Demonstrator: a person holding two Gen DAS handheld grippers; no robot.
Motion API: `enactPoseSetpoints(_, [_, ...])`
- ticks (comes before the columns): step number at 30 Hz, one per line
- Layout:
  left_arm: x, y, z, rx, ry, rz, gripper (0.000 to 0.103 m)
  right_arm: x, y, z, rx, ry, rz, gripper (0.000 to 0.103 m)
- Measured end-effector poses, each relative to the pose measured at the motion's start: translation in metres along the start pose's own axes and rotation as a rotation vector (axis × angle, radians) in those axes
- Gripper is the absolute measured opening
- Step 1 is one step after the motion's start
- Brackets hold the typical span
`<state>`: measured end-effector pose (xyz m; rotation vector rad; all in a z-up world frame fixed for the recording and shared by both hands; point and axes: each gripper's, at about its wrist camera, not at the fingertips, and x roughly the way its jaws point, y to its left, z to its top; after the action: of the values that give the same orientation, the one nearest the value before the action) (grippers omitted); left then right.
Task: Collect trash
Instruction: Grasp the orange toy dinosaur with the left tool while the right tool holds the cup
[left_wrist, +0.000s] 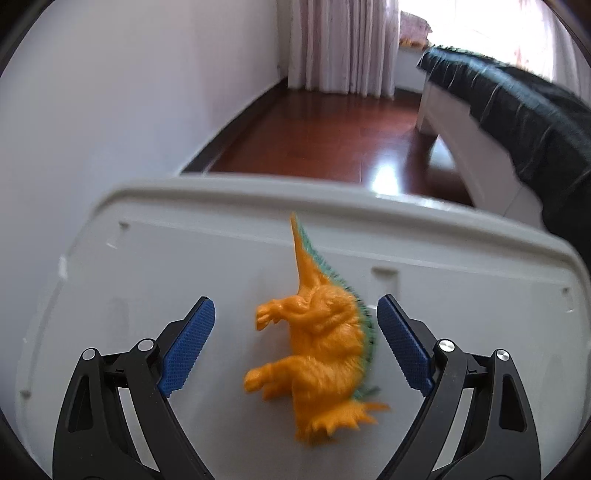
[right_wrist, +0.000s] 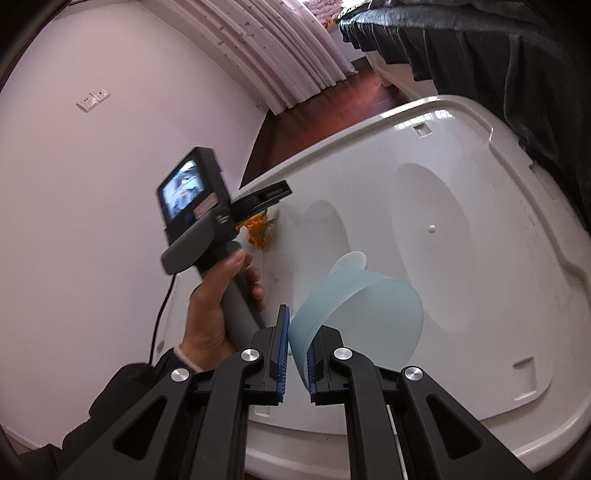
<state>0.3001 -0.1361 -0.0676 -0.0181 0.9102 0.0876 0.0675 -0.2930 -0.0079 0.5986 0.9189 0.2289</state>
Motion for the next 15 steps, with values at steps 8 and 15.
enactPoseSetpoints(8, [-0.01,0.002,-0.003,0.051,-0.035,-0.059,0.05,0.01,0.005,-0.001,-0.004,0.021,0.0,0.008])
enactPoseSetpoints(15, [-0.034,0.025,-0.023,0.047,-0.013,-0.104,0.049,0.009,0.012,-0.001,-0.027,0.002,-0.009,0.008])
